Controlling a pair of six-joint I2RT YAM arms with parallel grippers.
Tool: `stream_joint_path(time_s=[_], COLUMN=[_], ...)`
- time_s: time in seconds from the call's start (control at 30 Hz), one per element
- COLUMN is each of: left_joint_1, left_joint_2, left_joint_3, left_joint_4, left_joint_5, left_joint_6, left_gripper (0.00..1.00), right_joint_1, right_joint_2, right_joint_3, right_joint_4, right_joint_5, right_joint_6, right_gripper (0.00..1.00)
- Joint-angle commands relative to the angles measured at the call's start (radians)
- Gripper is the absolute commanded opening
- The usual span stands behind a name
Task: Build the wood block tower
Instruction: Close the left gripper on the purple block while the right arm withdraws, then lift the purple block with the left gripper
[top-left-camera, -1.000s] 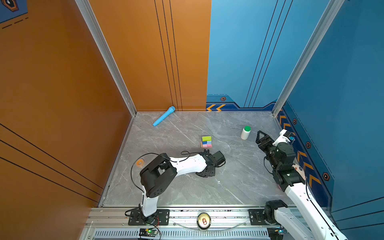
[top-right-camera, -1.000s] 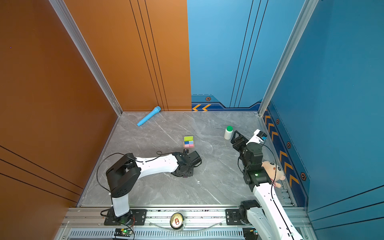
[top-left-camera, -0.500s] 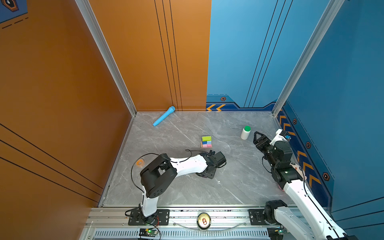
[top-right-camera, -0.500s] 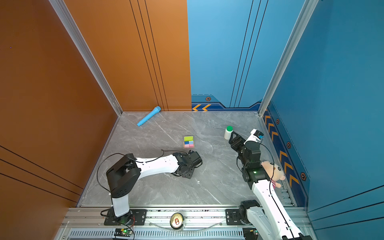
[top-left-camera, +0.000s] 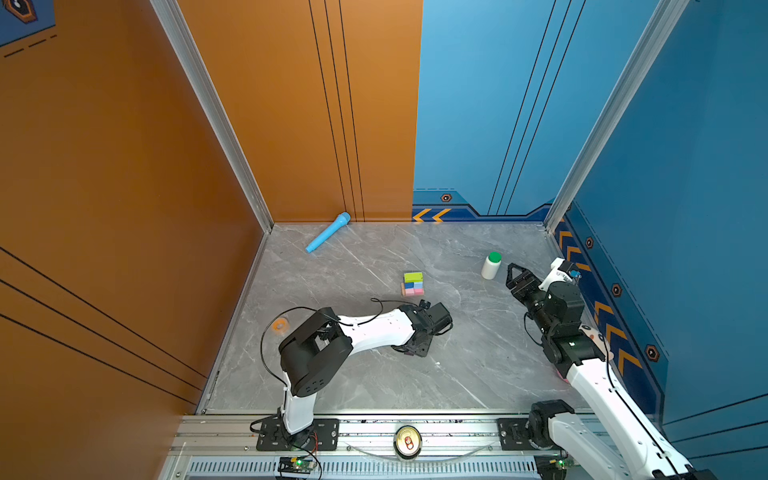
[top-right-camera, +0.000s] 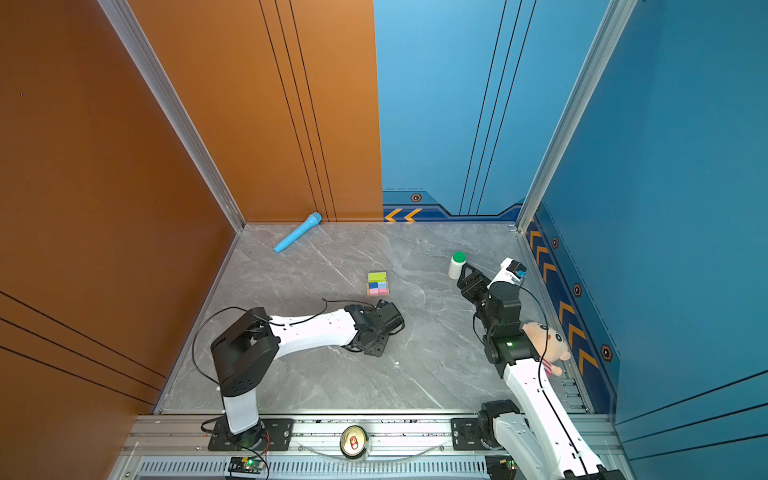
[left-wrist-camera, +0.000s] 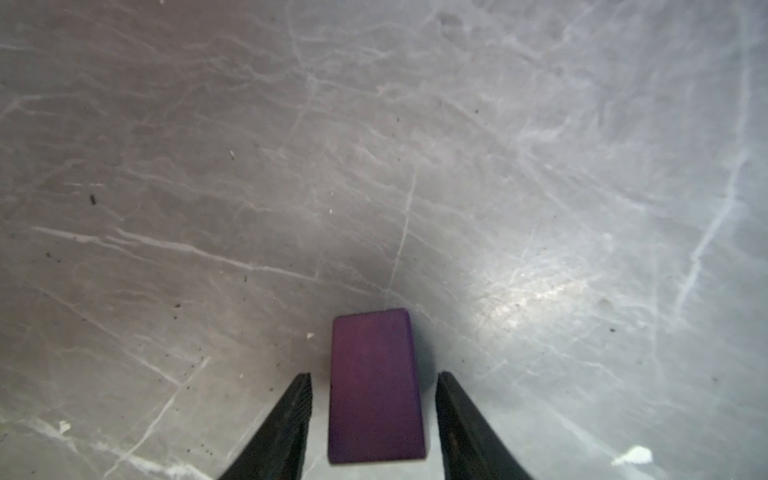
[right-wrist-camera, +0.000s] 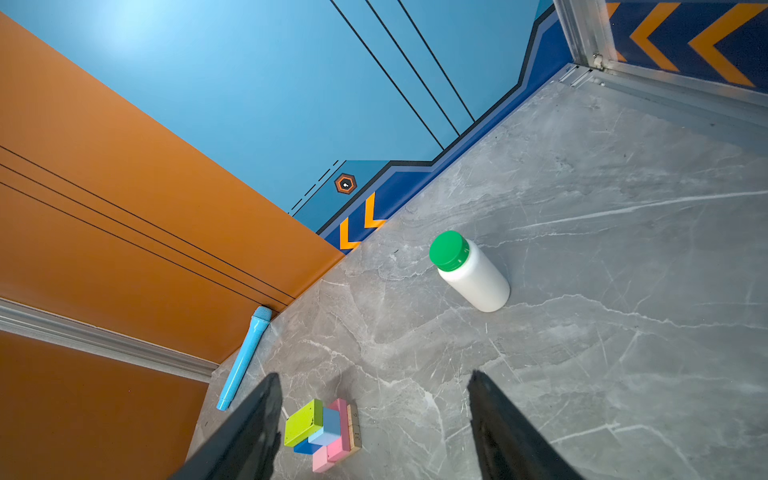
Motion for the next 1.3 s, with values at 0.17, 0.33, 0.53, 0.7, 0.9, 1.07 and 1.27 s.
stream_joint_path(time_s=[0.17, 0.33, 0.53, 0.7, 0.9, 1.07, 1.27], left_joint_1=[-0.002, 0.001, 0.008, 0.009, 0.012, 0.013, 0.017], left_joint_2=[-0.037, -0.035, -0.025, -0.020, -0.011, -0.008, -0.001], left_joint_3=[0.015, 0.005, 0.001, 0.000, 0.000, -0.001, -0.001], left_joint_4=[-0.021, -0.022, -0.020, -0.020, -0.020, -0.021, -0.020], left_joint_5=[0.016, 0.030, 0.041, 0.044, 0.046, 0.048, 0.050], left_joint_6=[-0.006, -0.011, -0.016, -0.018, -0.019, -0.019, -0.016], left_gripper=[0.52, 0.50, 0.47, 0.44, 0.41, 0.39, 0.36], right_joint_1=[-0.003, -0.003, -0.003, -0.003, -0.003, -0.004, -0.003], right_joint_2=[0.010, 0.012, 0.014, 0.014, 0.016, 0.018, 0.021], right_joint_3=[0.010, 0.011, 0.010, 0.011, 0.010, 0.011, 0.012], right_joint_4=[0.019, 0.019, 0.019, 0.017, 0.017, 0.017, 0.019], right_joint_5=[-0.022, -0.022, -0.024, -0.024, -0.024, -0.024, -0.024], right_joint_6=[0.008, 0.008, 0.008, 0.010, 0.010, 0.010, 0.010], right_gripper=[0.72, 0.72, 0.72, 0.72, 0.72, 0.72, 0.72])
